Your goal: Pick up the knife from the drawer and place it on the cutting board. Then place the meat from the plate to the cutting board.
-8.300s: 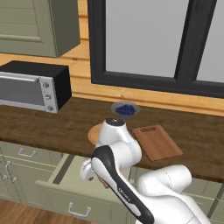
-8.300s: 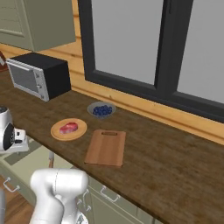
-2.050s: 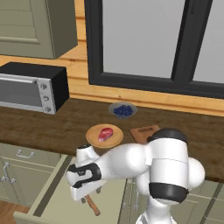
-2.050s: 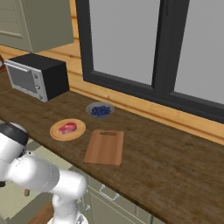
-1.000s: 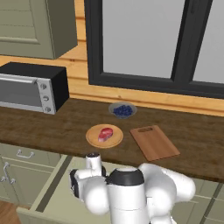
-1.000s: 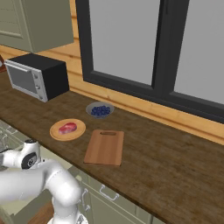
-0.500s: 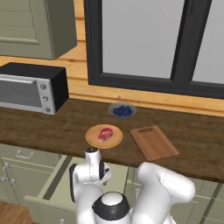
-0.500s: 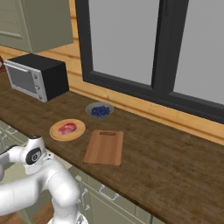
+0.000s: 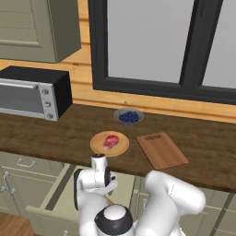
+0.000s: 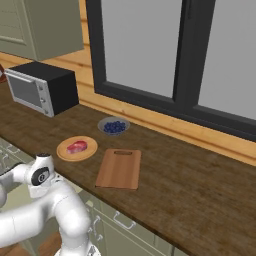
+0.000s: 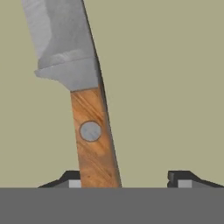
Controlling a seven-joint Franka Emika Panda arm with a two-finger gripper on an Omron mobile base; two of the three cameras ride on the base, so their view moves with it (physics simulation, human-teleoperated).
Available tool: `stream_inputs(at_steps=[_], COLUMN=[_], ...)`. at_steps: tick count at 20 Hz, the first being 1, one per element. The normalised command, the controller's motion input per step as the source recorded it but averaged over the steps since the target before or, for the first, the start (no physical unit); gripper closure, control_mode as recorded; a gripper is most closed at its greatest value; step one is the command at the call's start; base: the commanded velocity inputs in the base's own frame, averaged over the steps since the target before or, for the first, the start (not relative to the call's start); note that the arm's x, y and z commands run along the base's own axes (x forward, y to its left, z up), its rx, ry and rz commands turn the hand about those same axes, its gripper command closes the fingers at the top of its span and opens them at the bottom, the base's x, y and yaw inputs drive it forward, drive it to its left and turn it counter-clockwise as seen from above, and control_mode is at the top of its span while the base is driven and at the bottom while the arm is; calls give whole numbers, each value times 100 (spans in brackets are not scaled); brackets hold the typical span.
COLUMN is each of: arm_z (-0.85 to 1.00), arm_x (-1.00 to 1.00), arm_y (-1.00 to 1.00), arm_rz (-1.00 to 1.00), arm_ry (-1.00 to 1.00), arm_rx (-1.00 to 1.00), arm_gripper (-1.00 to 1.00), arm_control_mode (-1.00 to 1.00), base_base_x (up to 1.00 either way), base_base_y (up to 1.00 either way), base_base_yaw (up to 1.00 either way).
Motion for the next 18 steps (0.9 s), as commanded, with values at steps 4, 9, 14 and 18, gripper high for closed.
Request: stream_inputs(at_steps=[4,9,14,18], arm_z=[-77,-57,-16,-8], arm_x=[-83,-99,-94,-70], arm_y=[67,81,78,54], arm_rz=[1,0,0,0], arm_ry=[4,0,0,0], arm_rx=[10,6,1,-1], arm_gripper=[100,100,100,100], arm_control_mode=[-100,-100,-100,-100], base_base_x=[0,0,0,0], base_base_y=[0,0,0,0], base_base_yaw=[0,0,0,0])
